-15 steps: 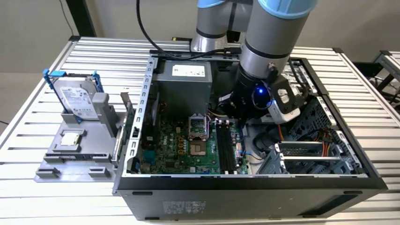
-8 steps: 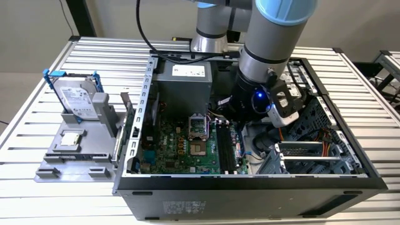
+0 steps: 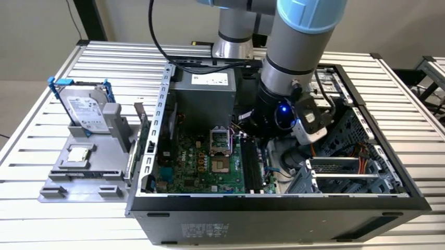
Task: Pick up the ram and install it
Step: 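Insert the ram into the slot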
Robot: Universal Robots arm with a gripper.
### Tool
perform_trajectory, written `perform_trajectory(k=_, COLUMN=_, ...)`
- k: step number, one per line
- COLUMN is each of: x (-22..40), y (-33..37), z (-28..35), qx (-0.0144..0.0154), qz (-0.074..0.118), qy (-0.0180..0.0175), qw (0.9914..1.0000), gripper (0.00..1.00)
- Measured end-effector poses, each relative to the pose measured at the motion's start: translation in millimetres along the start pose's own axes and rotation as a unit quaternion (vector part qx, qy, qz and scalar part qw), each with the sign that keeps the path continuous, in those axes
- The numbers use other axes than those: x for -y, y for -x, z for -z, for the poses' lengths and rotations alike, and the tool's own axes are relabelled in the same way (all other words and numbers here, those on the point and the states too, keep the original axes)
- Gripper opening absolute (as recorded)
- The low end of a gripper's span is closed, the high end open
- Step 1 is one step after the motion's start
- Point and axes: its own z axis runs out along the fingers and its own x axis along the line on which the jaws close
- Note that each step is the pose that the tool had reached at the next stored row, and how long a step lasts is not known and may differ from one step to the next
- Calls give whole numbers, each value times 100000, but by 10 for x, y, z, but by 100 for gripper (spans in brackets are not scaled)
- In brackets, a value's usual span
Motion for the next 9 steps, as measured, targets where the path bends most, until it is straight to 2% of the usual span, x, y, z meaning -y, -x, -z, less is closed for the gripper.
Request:
perform_trajectory(k=5, x=13, y=-18, z=-45, qx=6, qz=-99, qy=-529, qw=99999, gripper=0)
perform_trajectory(k=9, x=14, y=-24, z=-87, qx=17, qz=-606, qy=-1143, qw=99992, gripper=0)
